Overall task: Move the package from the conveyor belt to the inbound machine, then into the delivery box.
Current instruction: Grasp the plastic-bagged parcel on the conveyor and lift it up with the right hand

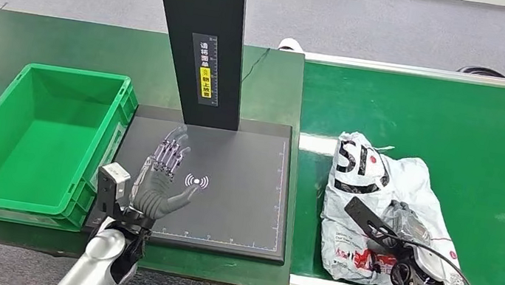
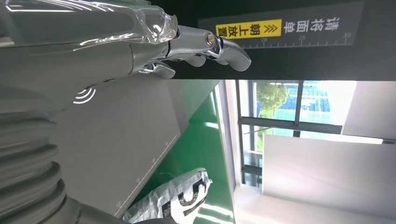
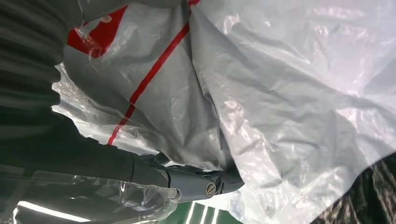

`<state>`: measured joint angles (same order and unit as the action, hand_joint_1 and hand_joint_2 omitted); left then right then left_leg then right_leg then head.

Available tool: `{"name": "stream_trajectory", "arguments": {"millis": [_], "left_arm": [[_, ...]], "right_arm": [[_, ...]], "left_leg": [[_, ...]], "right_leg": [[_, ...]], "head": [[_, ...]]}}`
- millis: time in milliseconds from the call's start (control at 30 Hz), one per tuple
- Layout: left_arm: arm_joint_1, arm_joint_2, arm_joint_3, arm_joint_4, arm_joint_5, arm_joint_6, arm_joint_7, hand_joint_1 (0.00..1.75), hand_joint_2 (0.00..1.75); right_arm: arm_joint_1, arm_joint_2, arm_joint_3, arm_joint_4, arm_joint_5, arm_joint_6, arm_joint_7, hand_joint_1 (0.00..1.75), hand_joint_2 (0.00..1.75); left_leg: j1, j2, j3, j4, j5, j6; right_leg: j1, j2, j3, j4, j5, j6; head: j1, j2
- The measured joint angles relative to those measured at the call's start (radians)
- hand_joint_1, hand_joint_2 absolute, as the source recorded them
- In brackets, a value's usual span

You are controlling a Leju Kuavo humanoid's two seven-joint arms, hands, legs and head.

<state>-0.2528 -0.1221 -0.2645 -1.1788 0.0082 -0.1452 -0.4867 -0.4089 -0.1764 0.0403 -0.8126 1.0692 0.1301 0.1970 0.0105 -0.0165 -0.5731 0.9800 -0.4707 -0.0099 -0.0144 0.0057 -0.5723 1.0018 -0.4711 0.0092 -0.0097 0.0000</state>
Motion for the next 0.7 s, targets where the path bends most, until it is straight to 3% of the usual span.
{"name": "stream_trajectory", "arguments": {"millis": [400,700], "left_arm": [[0.014,0.002,-0.001,-0.007,0.002,0.009,0.000,0.00,1.75],[0.046,0.011,0.002,-0.054,0.003,0.022,0.001,0.00,1.75]], "right_arm": [[-0.020,0.000,0.018,0.027,-0.003,-0.006,-0.056,1.75,1.75],[-0.018,0.007,0.033,-0.018,-0.018,-0.160,-0.086,1.75,1.75]], "left_leg": [[0.000,0.000,0.000,0.000,0.000,0.000],[0.000,0.000,0.000,0.000,0.000,0.000]], "right_leg": [[0.000,0.000,0.000,0.000,0.000,0.000],[0.000,0.000,0.000,0.000,0.000,0.000]], "head": [[0.000,0.000],[0.000,0.000]]}}
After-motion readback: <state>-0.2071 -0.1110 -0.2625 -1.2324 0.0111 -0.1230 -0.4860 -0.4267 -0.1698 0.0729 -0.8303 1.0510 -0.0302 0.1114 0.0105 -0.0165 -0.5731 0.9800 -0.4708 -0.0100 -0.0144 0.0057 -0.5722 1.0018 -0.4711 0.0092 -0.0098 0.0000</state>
